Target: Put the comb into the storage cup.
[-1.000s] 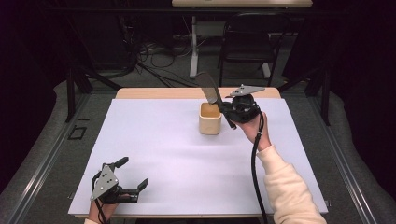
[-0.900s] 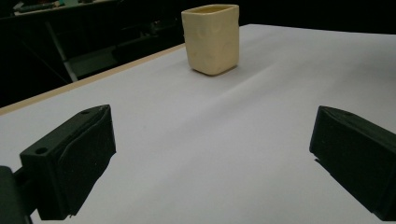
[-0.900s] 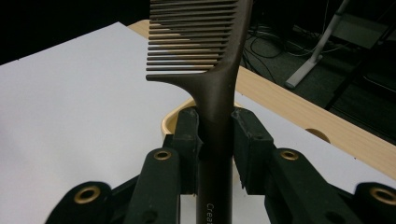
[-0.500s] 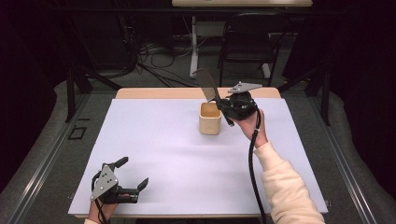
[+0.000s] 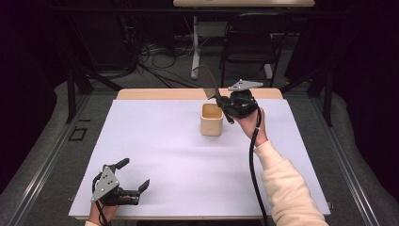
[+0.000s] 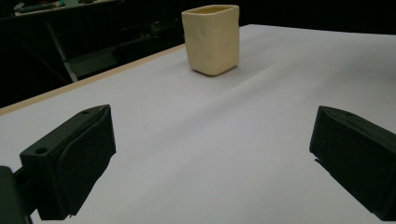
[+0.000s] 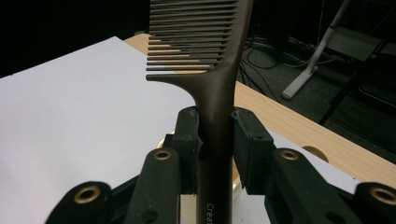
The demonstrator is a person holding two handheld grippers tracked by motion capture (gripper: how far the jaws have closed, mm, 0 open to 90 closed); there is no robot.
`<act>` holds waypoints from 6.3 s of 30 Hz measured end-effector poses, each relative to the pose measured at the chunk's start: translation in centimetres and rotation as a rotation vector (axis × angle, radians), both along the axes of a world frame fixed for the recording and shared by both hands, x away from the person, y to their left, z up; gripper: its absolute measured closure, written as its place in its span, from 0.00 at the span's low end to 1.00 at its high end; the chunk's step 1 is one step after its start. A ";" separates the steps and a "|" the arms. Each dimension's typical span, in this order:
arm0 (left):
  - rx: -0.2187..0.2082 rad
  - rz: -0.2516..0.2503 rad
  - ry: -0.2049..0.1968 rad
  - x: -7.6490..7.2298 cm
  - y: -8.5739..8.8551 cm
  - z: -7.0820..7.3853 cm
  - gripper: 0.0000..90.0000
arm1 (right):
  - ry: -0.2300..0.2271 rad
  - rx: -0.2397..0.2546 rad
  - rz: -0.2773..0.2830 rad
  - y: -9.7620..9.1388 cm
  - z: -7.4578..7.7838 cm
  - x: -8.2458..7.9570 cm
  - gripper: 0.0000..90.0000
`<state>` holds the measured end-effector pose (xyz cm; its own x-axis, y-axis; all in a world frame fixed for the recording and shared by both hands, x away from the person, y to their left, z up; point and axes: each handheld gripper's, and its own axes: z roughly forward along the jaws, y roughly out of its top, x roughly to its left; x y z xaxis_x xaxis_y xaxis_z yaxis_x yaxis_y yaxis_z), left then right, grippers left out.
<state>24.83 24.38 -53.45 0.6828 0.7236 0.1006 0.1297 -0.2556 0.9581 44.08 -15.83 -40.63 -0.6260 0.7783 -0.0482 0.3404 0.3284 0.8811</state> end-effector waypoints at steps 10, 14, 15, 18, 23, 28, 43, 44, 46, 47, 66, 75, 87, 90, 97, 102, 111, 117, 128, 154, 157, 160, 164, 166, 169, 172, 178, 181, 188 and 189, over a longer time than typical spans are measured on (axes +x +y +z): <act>-0.001 0.001 -0.001 0.0 0.0 0.0 0.00 | -0.016 0.006 0.001 0.2 0.2 0.3 0.81; -0.001 0.001 0.000 0.0 0.0 0.0 0.00 | -0.024 0.007 0.002 0.3 0.3 0.3 0.81; 0.000 0.001 0.000 0.0 0.0 0.0 0.00 | -0.028 0.006 0.002 0.3 0.3 0.4 0.81; -0.001 0.001 0.000 0.0 0.0 0.0 0.00 | -0.032 0.010 0.000 0.4 0.4 0.4 0.81; -0.001 0.002 0.001 0.0 0.0 0.0 0.00 | -0.041 0.018 0.002 0.5 0.4 0.6 0.81; -0.001 0.002 0.001 0.1 0.0 0.0 0.00 | -0.053 0.023 -0.001 0.5 0.3 0.8 0.81; 0.000 0.000 0.002 0.1 0.0 0.0 0.00 | -0.076 0.029 -0.003 0.8 0.1 1.4 0.81; -0.001 0.001 0.002 0.1 0.0 0.0 0.00 | -0.077 0.030 -0.002 0.8 0.1 1.4 0.81; 0.000 0.002 0.002 0.1 0.0 0.0 0.00 | -0.083 0.030 -0.002 0.9 0.0 1.5 0.81; 0.000 0.002 0.002 0.1 0.0 0.0 0.00 | -0.082 0.031 -0.003 0.9 0.0 1.5 0.81; 0.000 0.002 0.002 0.1 0.0 0.0 0.00 | -0.098 0.036 -0.016 1.3 -0.2 2.3 0.81; -0.002 0.002 0.002 0.1 0.0 0.0 0.00 | -0.115 0.041 -0.018 1.6 -0.2 2.6 0.80; -0.002 0.002 0.002 0.1 0.0 0.0 0.00 | -0.123 0.041 -0.016 2.0 -0.5 3.0 0.80; -0.003 0.003 0.002 0.1 0.0 0.0 0.00 | -0.124 0.042 -0.017 2.1 -0.5 3.1 0.80; -0.003 0.004 0.002 0.1 0.0 0.0 0.00 | -0.126 0.046 -0.017 2.2 -0.7 3.3 0.81; -0.004 0.003 0.003 0.1 0.0 0.0 0.00 | -0.128 0.047 -0.016 2.4 -0.9 3.5 0.81; -0.002 0.005 0.000 0.1 0.1 0.0 0.00 | -0.129 0.056 -0.018 2.6 -1.2 3.8 0.81; -0.002 0.003 0.000 0.1 0.1 0.0 0.00 | -0.130 0.052 -0.015 2.8 -1.4 4.0 0.81; -0.002 0.005 0.001 0.1 0.0 0.0 0.00 | -0.125 0.058 -0.010 3.0 -1.8 4.3 0.80; -0.002 0.004 0.000 0.1 0.0 0.0 0.00 | -0.095 0.029 0.015 3.9 -3.0 4.8 0.80; -0.001 0.005 0.000 0.1 0.0 0.0 0.00 | -0.090 0.025 0.016 3.9 -3.2 4.9 0.80; 0.000 0.006 0.000 0.1 0.0 0.0 0.00 | -0.086 0.026 0.014 3.9 -3.4 4.9 0.80; -0.003 0.006 -0.001 0.1 0.0 0.0 0.00 | -0.084 0.019 0.017 3.9 -3.4 4.9 0.80; -0.003 0.006 0.001 0.1 0.0 0.0 0.00 | -0.083 0.019 0.018 3.9 -3.4 4.9 0.80; -0.005 0.008 0.001 0.1 0.0 0.0 0.00 | -0.081 0.016 0.020 4.0 -3.5 5.0 0.80; -0.007 0.008 0.000 0.1 0.1 0.0 0.00 | -0.084 0.010 0.019 4.0 -3.6 5.0 0.80; -0.007 0.007 0.000 0.1 0.1 0.0 0.00 | -0.076 0.004 0.021 4.0 -4.0 5.0 0.80; -0.008 0.007 0.001 0.1 0.1 0.0 0.00 | -0.073 0.005 0.018 4.0 -4.1 5.0 0.80; -0.011 0.006 -0.001 0.1 0.1 0.0 0.00 | -0.077 -0.005 0.020 4.1 -4.2 5.1 0.80; -0.009 0.006 -0.002 0.1 0.1 0.0 0.00 | -0.076 -0.006 0.021 4.1 -4.2 5.1 0.80</act>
